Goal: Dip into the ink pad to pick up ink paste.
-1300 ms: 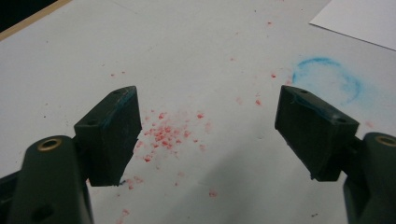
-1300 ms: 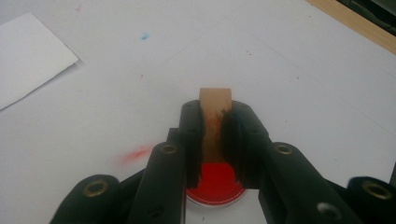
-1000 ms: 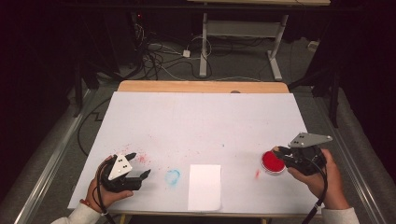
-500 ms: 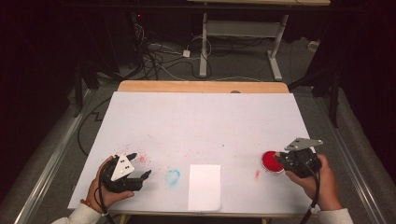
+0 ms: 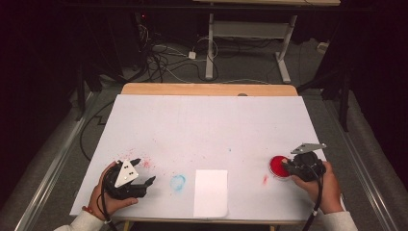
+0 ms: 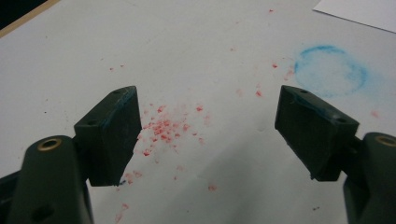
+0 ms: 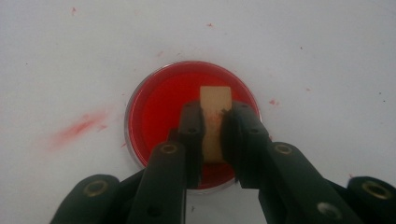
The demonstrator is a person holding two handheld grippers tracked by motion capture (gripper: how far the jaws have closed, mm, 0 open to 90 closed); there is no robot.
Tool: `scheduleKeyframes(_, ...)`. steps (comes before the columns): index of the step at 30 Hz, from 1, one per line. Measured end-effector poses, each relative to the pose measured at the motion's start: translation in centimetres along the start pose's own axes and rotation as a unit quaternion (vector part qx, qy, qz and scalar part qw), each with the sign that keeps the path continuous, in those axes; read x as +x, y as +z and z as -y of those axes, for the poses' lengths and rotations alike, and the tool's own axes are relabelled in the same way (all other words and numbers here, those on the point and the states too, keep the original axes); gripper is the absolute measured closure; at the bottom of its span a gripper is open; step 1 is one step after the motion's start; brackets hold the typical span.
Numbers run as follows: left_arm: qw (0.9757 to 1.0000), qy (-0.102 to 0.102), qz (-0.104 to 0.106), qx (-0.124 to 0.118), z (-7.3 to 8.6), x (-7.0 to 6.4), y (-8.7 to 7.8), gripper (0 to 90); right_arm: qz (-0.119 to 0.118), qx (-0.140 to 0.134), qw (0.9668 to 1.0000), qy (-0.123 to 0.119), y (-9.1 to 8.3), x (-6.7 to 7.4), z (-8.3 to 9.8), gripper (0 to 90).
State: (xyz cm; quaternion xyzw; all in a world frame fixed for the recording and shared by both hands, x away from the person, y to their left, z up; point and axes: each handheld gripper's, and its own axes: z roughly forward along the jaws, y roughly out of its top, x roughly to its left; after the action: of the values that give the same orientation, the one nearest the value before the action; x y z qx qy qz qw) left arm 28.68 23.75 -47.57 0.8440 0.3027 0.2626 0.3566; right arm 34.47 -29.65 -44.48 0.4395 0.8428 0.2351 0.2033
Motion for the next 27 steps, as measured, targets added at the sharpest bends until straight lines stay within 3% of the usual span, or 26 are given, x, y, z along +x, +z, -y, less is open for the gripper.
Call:
scheduleKeyframes(5, 1.0000, 0.002, -0.001, 0.001, -0.01, -0.05, -0.01, 21.9, 0.007, 0.007, 0.9999, -0.011, 0.14, 0.26, -0.11, 76.6)
scheduleKeyframes(11, 1.0000, 0.003, 0.006, -0.003, -0.04, -0.16, -0.06, 23.0, -0.004, 0.000, 1.0000, -0.005, 0.21, -0.09, 0.08, 76.6)
scheduleKeyframes(27, 1.0000, -0.002, 0.009, 0.000, -0.05, -0.21, -0.06, 23.0, -0.008, 0.002, 1.0000, -0.004, 0.24, -0.18, 0.11, 76.7)
